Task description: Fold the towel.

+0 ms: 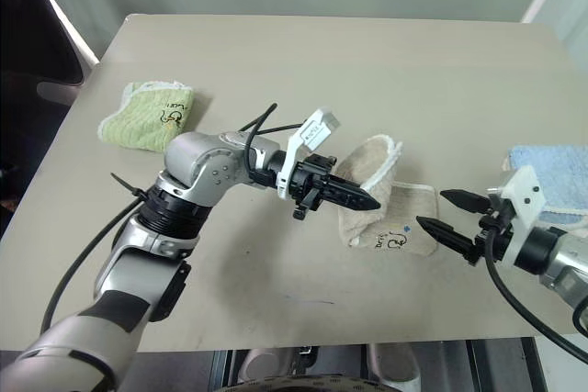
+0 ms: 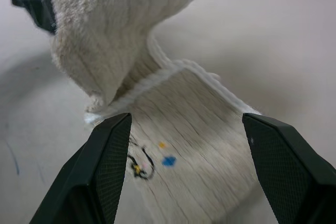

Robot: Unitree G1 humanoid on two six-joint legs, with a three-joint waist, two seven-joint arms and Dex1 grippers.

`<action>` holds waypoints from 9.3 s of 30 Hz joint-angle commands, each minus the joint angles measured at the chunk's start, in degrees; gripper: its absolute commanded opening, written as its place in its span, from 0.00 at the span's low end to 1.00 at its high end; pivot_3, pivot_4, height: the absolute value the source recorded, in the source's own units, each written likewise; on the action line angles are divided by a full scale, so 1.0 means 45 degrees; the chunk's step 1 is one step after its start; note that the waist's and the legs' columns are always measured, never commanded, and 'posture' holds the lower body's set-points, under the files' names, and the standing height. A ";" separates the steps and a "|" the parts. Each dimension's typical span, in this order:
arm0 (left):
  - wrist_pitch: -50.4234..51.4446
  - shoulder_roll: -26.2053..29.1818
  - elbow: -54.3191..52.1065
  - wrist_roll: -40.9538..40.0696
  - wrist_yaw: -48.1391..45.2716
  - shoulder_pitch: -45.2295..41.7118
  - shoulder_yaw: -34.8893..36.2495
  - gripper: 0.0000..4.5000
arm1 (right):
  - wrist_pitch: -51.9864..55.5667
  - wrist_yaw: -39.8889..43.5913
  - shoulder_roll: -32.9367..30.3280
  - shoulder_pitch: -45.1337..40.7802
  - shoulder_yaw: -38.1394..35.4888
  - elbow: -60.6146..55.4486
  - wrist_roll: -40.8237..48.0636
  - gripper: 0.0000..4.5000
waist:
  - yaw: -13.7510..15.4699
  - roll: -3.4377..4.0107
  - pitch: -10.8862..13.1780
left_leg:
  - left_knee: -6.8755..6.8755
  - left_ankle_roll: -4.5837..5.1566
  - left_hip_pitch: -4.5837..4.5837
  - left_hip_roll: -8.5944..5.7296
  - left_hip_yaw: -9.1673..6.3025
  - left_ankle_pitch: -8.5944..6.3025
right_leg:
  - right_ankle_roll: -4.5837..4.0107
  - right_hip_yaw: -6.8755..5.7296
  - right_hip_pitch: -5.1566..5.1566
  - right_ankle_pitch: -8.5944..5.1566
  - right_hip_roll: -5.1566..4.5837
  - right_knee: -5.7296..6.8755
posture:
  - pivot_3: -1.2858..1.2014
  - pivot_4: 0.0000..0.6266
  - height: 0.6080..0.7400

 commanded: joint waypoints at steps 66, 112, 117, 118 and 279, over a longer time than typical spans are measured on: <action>-1.1939 -0.2911 0.1578 0.4829 0.0926 0.1883 0.1679 0.35 | -0.0254 -0.1455 0.0606 -0.1441 0.0130 -0.0315 0.0943 0.49 | 0.0108 0.0015 -0.0001 | 0.0219 0.0267 -0.0044 -0.0102 0.0089 -0.0175 | 0.0191 0.0115 0.0039 0.0042 -0.0081 -0.0040 | 0.52 0.24 0.95; -1.2658 -0.3431 0.4206 0.6559 -0.0133 0.2966 -0.0025 0.00 | -0.4348 -0.0838 0.3963 -0.2834 0.6037 0.5268 -0.4538 0.01 | -0.0016 0.0050 -0.0019 | 0.0223 0.0360 0.0051 -0.0096 0.0081 -0.0214 | 0.0191 0.0107 0.0123 0.0090 -0.0085 -0.0041 | 0.52 0.24 0.95; -1.0870 -0.2206 0.1908 0.5719 -0.0467 0.2668 0.0651 0.28 | -0.2679 -0.0733 0.3386 -0.2894 0.4138 0.2946 -0.1875 0.00 | -0.0050 0.0059 -0.0014 | 0.0211 0.0253 -0.0011 -0.0093 0.0084 -0.0158 | 0.0172 0.0108 0.0050 0.0083 -0.0066 -0.0036 | 0.52 0.24 0.95; -1.0314 -0.1926 0.1398 0.5372 -0.0499 0.2572 0.0904 0.36 | -0.2409 -0.0643 0.3043 -0.2817 0.3843 0.2457 -0.1568 0.00 | -0.0050 0.0060 -0.0014 | 0.0210 0.0190 -0.0032 -0.0092 0.0087 -0.0122 | 0.0167 0.0109 0.0027 0.0081 -0.0063 -0.0033 | 0.52 0.24 0.95; -0.5061 0.2955 0.9560 0.1330 1.1811 -0.3271 1.2523 0.00 | -0.2047 -0.0381 0.0325 -0.4113 0.2498 0.2580 -0.2121 1.00 | 0.0159 0.0030 0.0126 | 0.0216 0.0423 -0.0141 -0.0505 0.0027 -0.0280 | 0.0577 0.0082 -0.0013 -0.0201 -0.0408 -0.0032 | 0.52 0.24 0.95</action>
